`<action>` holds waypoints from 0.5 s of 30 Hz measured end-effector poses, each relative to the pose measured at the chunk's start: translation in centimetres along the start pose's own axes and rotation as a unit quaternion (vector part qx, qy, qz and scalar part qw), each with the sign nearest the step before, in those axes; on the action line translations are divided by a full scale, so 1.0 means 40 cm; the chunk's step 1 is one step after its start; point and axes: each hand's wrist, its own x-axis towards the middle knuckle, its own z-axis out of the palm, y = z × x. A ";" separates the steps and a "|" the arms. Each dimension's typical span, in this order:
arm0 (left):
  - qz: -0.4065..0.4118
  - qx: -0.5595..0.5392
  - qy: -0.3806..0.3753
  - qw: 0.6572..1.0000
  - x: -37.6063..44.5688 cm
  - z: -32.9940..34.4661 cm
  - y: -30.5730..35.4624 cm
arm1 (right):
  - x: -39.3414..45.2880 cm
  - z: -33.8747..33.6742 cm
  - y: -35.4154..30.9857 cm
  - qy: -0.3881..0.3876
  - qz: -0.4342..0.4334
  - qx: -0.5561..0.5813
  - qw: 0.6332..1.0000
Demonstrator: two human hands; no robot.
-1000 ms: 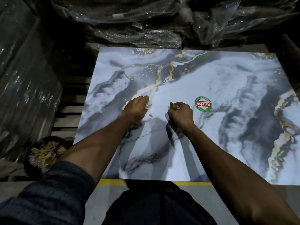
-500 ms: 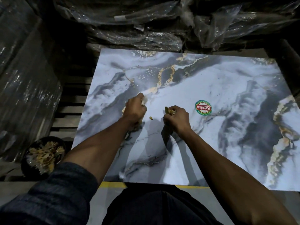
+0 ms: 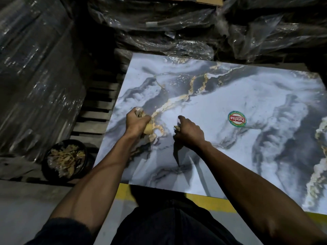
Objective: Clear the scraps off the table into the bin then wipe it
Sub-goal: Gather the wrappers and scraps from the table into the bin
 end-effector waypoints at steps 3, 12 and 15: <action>0.003 -0.018 0.018 1.000 -0.028 -0.046 -0.022 | 0.000 0.006 -0.028 -0.021 0.027 -0.055 0.998; -0.011 -0.043 0.037 0.998 -0.060 -0.157 -0.077 | -0.023 0.037 -0.055 0.061 0.028 -0.086 0.994; -0.012 -0.063 0.064 0.996 -0.056 -0.179 -0.072 | -0.015 0.034 -0.107 0.048 0.026 0.027 0.998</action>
